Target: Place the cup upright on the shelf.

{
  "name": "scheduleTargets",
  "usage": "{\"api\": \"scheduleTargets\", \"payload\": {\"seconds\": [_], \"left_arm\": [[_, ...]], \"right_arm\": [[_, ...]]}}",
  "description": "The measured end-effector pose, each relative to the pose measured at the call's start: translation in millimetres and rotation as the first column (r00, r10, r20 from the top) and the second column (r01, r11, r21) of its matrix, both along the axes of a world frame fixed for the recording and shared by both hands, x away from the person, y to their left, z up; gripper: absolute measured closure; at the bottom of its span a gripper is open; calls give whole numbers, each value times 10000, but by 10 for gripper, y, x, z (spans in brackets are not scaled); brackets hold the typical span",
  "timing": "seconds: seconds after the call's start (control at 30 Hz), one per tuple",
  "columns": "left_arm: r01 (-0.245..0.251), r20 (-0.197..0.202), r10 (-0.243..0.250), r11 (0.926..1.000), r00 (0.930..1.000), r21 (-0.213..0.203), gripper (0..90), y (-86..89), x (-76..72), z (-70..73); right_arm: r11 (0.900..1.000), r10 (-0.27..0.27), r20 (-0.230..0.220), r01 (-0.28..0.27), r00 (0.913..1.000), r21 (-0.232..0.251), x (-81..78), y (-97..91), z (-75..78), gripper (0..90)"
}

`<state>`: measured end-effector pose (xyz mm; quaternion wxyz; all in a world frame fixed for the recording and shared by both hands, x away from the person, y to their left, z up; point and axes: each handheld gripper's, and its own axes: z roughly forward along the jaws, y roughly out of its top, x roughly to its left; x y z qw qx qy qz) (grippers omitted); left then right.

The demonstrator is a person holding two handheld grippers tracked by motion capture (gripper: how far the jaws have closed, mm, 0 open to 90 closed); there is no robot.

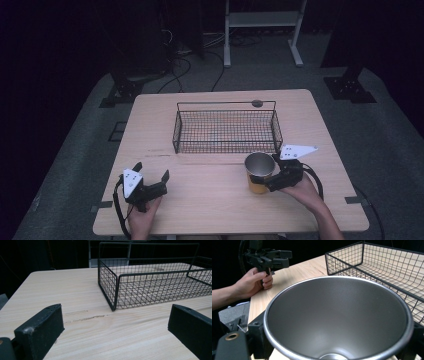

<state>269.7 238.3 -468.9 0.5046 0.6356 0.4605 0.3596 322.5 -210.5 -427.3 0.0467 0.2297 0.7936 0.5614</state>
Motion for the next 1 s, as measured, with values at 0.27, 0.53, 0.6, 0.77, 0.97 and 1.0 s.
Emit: {"api": "scheduleTargets", "payload": {"seconds": [0.27,0.53,0.6,0.77,0.97,1.0], "left_arm": [[0,-14,0,10000,10000,4,0,1,1,0],[-2,-14,2,10000,10000,-10,0,2,1,0],[-3,-17,3,10000,10000,-11,0,3,1,0],[7,-12,-7,10000,10000,-9,0,3,2,0],[10,-13,-10,10000,10000,-19,0,4,2,0],[9,-9,-9,10000,10000,-21,0,3,2,0]], "right_arm": [[9997,161,-139,-158,9998,204,80,-5,117,119],[9988,203,-151,-196,9997,450,171,-25,239,119],[9984,197,-208,-186,9996,530,192,-36,266,119],[9982,220,-216,-208,9995,555,237,-44,322,119],[9979,183,-259,-167,9995,619,284,-58,360,118],[9980,177,-252,-161,9995,615,305,-64,379,119]]}}
